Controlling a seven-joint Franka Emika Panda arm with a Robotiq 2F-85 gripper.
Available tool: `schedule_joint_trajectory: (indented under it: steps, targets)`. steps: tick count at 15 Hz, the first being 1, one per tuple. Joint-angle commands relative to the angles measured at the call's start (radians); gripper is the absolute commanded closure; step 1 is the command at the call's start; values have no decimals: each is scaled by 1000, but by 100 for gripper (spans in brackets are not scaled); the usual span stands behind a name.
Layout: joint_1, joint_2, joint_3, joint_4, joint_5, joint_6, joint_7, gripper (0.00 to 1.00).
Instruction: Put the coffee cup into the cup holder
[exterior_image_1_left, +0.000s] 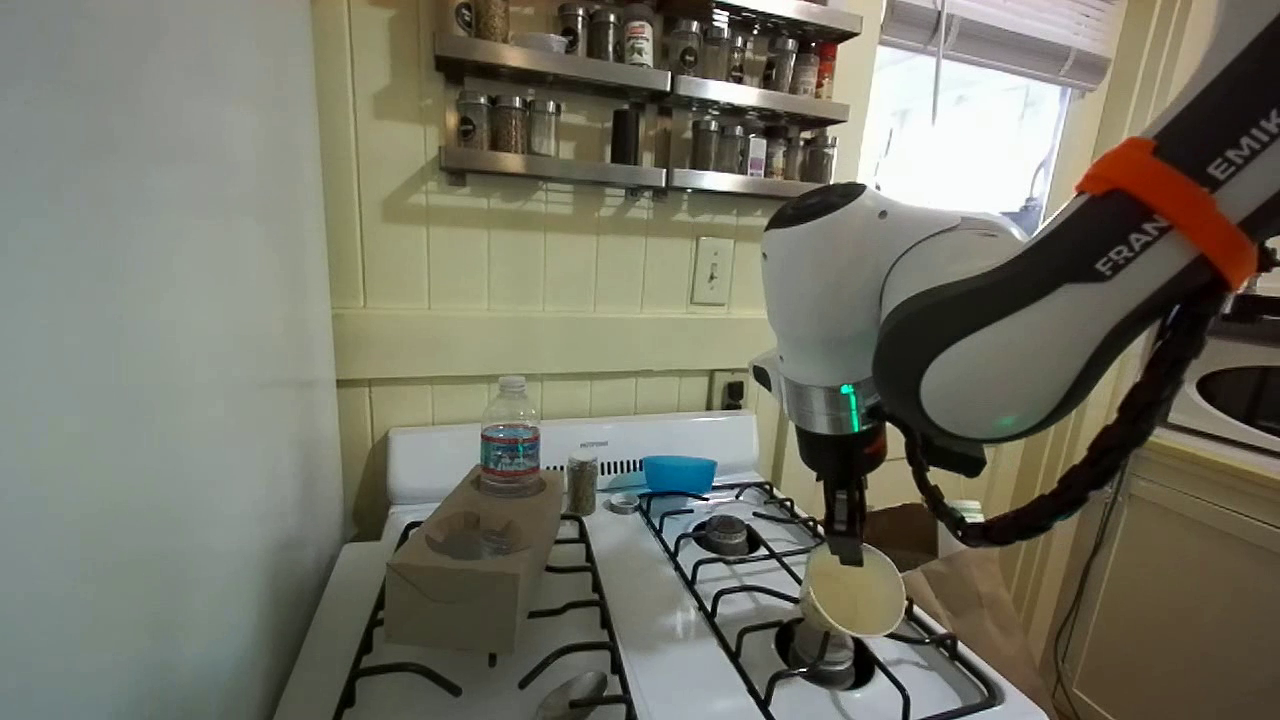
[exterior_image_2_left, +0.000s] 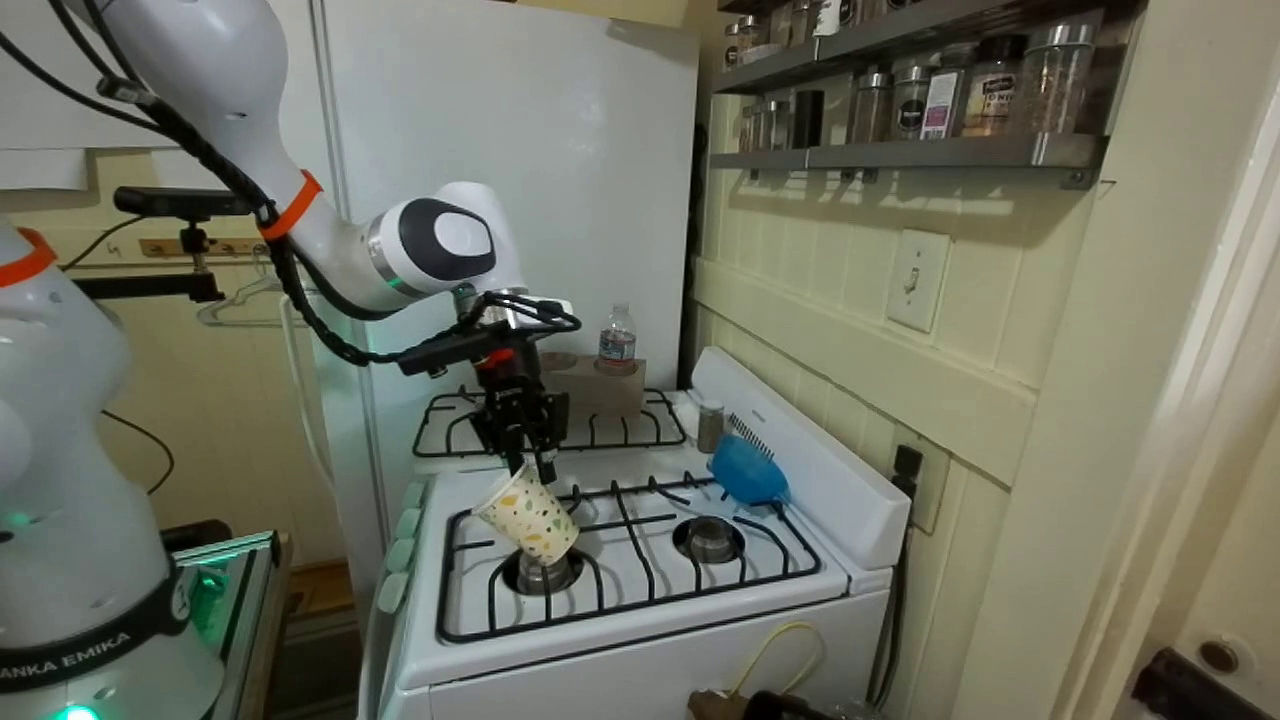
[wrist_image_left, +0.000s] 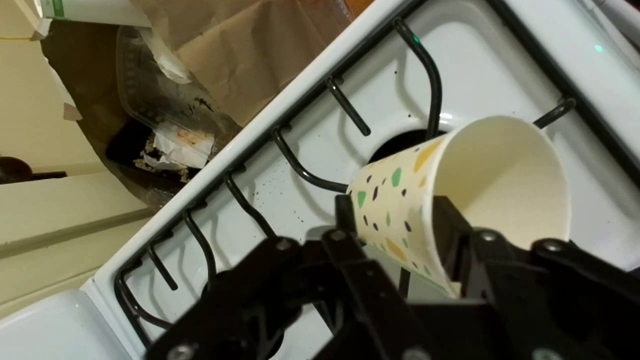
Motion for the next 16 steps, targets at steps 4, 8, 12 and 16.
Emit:
schedule_joint_trajectory:
  steps: [4, 8, 12, 16]
  targets:
    - [22, -38, -4, 32, 21, -17, -2, 100]
    - [44, -99, -36, 27, 135, -25, -90, 100]
    - [103, -232, -123, 50, 360, 31, -262, 99]
    - [172, -256, -199, 185, 543, 41, -365, 99]
